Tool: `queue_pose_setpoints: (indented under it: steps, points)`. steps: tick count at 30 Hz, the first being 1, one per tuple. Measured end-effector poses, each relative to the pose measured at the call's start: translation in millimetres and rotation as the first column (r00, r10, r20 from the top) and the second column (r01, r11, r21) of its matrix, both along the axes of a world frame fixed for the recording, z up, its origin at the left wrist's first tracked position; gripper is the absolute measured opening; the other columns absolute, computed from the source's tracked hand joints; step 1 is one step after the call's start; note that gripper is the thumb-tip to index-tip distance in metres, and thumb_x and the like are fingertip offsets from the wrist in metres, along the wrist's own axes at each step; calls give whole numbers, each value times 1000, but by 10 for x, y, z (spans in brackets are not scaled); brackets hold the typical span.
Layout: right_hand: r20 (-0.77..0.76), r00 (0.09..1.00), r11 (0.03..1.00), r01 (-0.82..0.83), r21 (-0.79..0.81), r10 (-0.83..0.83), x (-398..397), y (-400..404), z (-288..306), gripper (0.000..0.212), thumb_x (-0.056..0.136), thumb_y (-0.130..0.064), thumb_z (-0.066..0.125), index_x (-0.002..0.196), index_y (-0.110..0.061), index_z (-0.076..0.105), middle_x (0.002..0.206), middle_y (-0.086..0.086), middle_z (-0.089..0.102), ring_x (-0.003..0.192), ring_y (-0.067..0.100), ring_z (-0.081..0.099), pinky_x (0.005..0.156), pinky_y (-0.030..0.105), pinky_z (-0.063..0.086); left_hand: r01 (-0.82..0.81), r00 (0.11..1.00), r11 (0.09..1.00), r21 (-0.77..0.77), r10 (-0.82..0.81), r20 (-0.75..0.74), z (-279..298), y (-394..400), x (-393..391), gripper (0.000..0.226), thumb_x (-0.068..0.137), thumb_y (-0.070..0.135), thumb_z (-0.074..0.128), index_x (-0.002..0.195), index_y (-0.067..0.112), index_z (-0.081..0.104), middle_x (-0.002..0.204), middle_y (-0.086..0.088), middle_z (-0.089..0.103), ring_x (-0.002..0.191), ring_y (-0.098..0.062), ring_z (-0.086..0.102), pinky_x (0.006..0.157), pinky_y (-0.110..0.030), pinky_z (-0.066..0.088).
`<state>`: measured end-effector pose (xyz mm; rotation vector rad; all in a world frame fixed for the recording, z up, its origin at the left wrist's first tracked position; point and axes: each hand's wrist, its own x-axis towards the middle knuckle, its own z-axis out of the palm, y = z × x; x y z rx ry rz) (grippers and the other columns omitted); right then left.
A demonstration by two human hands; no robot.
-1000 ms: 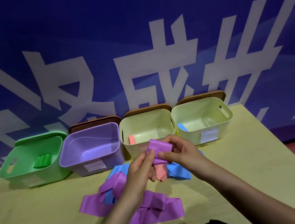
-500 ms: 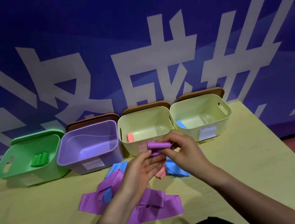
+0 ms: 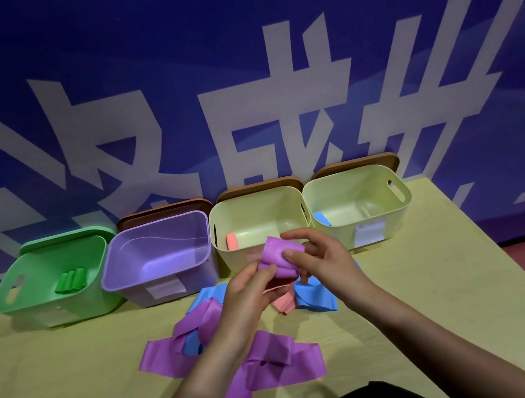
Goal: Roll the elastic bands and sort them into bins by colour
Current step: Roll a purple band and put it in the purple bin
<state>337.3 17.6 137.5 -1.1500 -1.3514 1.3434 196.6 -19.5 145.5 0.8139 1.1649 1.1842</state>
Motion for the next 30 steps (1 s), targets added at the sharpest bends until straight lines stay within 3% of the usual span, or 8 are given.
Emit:
queue_pose_setpoints:
  steps: [3, 7, 9, 13, 18, 21, 26, 30]
  points:
    - [15, 998, 998, -54, 19, 53, 1, 2, 6, 20, 90, -1, 60, 108, -9, 64, 61, -8, 62, 51, 4, 55, 55, 19, 47, -49, 998, 999, -13, 50, 34, -21, 26, 0, 23, 96, 6, 48, 85, 0, 67, 78, -12, 70, 75, -18, 67, 74, -27, 55]
    - [248, 967, 977, -108, 182, 61, 57, -7, -23, 29, 89, -17, 67, 114, -32, 61, 102, -6, 64, 88, 1, 58, 74, 14, 47, -45, 999, 999, 13, 45, -14, -72, 31, -9, 29, 96, 10, 49, 76, -1, 67, 73, -12, 67, 73, -20, 60, 72, -25, 53]
    - [288, 954, 969, -150, 198, 89, 96, -6, -10, 38, 86, -22, 70, 119, -37, 57, 109, -5, 61, 95, 2, 56, 77, 14, 47, -39, 998, 999, 23, 39, -40, -87, 36, -15, 29, 96, 12, 50, 75, 2, 67, 72, -11, 66, 74, -21, 58, 73, -26, 52]
    - [274, 957, 971, -150, 184, 96, 115, 6, 21, 46, 82, -13, 74, 118, -37, 56, 112, -11, 63, 95, 1, 59, 78, 17, 50, -25, 995, 1000, 16, 26, -98, -130, 57, -14, 23, 95, 13, 54, 79, 5, 69, 76, -11, 69, 78, -22, 62, 76, -27, 53]
    - [216, 974, 974, -111, 195, 68, 73, 6, 10, 39, 79, -2, 72, 108, -25, 59, 100, -11, 62, 88, 4, 58, 75, 20, 50, -91, 995, 993, -80, 88, -49, -153, 85, -9, 18, 91, 11, 61, 91, -5, 67, 83, -21, 63, 72, -23, 57, 63, -19, 54]
    - [111, 992, 986, -70, 151, 53, 20, 14, -5, 38, 75, 5, 73, 96, -24, 61, 89, -9, 62, 81, 6, 58, 71, 20, 50, -122, 992, 988, -97, 120, -31, -153, 92, 2, 13, 89, 10, 63, 87, -2, 67, 80, -19, 63, 69, -20, 58, 60, -18, 53]
    - [39, 999, 994, -15, 111, 11, -52, -26, -8, 37, 75, 5, 73, 94, -24, 59, 81, -5, 59, 69, 0, 55, 63, 15, 46, -138, 988, 990, -26, 136, -69, -172, 101, -17, 13, 90, 9, 62, 84, -1, 66, 76, -17, 61, 62, -15, 56, 62, -19, 52]
    - [-29, 999, 992, -37, 124, 41, -35, -48, 27, 36, 81, -1, 72, 103, -27, 61, 95, -6, 64, 82, -1, 59, 73, 17, 51, -120, 984, 992, 43, 124, -124, -158, 113, -69, 13, 91, 11, 61, 81, 4, 67, 75, -14, 64, 69, -17, 59, 69, -23, 52]
